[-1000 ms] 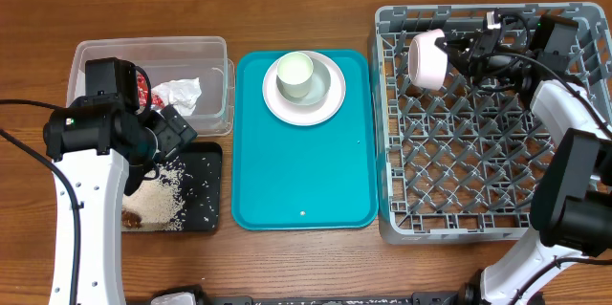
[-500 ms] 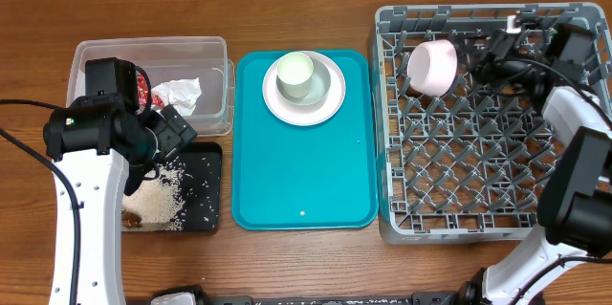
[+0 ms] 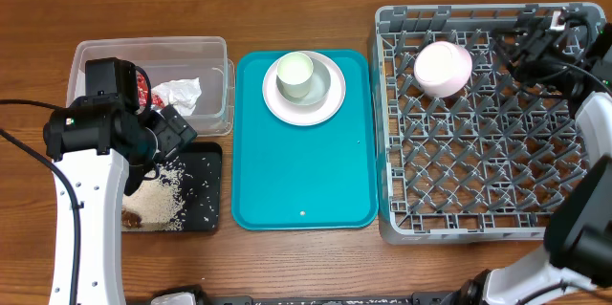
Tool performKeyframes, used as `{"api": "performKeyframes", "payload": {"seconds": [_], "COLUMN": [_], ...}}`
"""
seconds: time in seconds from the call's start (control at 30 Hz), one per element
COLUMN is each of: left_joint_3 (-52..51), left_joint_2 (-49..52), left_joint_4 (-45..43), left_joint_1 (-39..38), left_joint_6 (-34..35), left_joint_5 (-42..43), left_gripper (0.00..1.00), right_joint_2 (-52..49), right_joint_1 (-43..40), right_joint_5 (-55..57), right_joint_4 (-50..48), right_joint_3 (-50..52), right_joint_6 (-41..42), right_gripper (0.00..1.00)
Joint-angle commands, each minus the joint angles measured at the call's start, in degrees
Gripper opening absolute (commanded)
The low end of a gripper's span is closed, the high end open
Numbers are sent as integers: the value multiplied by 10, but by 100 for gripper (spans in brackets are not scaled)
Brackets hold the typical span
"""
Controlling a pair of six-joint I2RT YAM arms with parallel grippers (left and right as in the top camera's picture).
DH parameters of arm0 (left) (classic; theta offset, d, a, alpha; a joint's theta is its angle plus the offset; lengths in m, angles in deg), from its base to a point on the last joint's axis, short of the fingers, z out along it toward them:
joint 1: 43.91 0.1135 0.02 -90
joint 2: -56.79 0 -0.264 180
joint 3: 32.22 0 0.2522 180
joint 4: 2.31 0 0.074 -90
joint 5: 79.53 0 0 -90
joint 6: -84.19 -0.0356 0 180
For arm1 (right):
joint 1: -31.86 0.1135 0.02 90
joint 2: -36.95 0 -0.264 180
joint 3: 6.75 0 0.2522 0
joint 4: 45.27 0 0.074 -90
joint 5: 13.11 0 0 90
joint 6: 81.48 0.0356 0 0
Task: Sort waste into correct bins and load items into the dishwasher
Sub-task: 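Open the right gripper and release the pink bowl in the rack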
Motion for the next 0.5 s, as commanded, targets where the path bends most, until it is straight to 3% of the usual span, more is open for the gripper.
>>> {"api": "performKeyframes", "payload": {"seconds": [0.0, 0.17, 0.2, 0.3, 0.33, 0.47], "left_joint_3": [0, 0, 0, 0, 0, 0], "left_joint_2": [2, 2, 2, 2, 2, 2], "left_joint_4": [-2, -2, -2, -2, -2, -2], "left_joint_1": [2, 2, 2, 2, 2, 2], "left_joint_6": [-1, -1, -1, -1, -1, -1], "left_joint_5": [0, 0, 0, 0, 0, 0], "left_gripper": [100, 100, 100, 100, 100, 100], "right_joint_2": [67, 93, 93, 90, 88, 78], "right_joint_1": [57, 178, 200, 255, 268, 290], "right_joint_5": [175, 367, 404, 538, 566, 608], "right_joint_4": [70, 122, 129, 155, 160, 171], "right_joint_3": [-34, -41, -41, -37, -35, -29], "right_joint_6": [-144, -214, -222, -223, -223, -223], "right_gripper": [52, 47, 41, 10, 5, 4]}}
